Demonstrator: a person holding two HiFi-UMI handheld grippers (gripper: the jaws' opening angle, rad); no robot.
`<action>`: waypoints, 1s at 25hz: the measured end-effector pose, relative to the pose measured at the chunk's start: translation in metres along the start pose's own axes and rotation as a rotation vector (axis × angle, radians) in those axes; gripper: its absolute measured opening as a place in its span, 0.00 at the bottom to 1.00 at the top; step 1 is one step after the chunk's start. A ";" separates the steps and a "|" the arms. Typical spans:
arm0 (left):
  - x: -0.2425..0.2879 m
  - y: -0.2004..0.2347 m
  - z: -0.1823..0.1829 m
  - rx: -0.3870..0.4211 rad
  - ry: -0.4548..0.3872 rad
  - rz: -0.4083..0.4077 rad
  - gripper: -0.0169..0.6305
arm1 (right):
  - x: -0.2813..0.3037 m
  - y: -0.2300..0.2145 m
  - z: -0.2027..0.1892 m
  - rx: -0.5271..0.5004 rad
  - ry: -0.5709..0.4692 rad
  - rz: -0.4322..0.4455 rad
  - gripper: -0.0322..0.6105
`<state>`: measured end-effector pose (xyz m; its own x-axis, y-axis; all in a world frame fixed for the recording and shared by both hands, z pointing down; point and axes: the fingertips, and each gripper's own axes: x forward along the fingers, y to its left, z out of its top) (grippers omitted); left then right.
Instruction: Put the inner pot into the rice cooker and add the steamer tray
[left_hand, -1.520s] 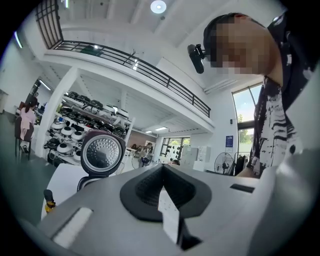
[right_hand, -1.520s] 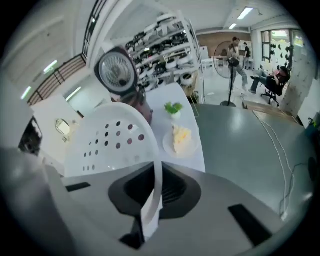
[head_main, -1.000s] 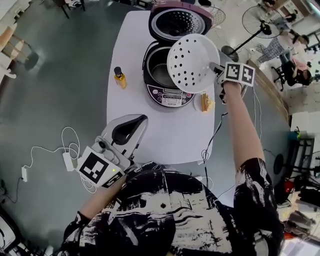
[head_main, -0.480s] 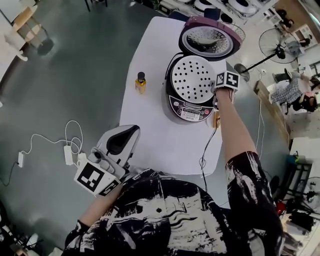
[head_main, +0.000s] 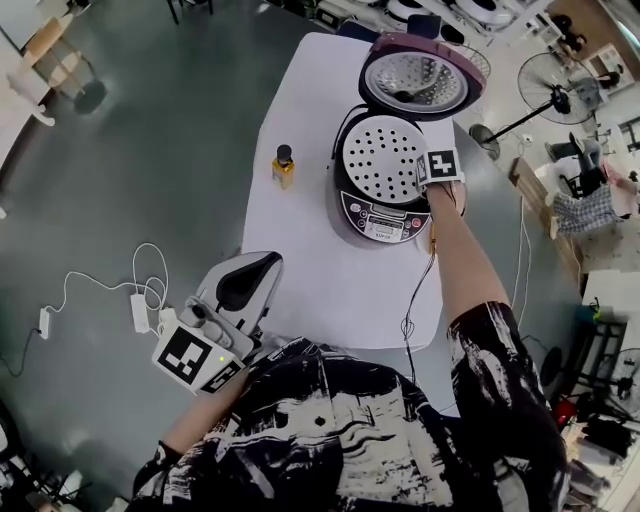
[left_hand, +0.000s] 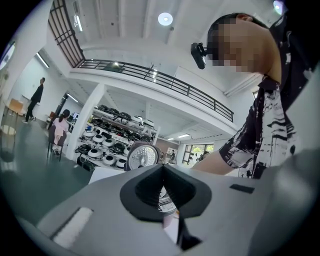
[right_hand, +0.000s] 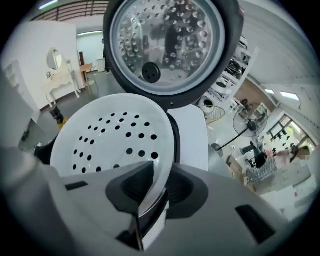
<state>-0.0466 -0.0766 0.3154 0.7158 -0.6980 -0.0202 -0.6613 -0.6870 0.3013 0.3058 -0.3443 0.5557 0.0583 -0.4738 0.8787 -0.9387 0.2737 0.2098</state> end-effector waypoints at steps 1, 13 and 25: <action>0.001 -0.001 0.000 0.000 0.000 -0.005 0.03 | 0.000 0.000 0.000 -0.020 -0.007 -0.006 0.12; 0.021 -0.032 -0.002 0.018 0.013 -0.068 0.03 | -0.009 0.014 -0.002 -0.024 -0.123 0.125 0.45; 0.060 -0.075 -0.001 0.057 0.031 -0.148 0.03 | -0.250 0.015 0.018 0.140 -0.852 0.468 0.45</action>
<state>0.0461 -0.0671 0.2925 0.8121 -0.5827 -0.0309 -0.5595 -0.7926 0.2425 0.2708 -0.2363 0.3318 -0.5430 -0.8030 0.2455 -0.8395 0.5121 -0.1818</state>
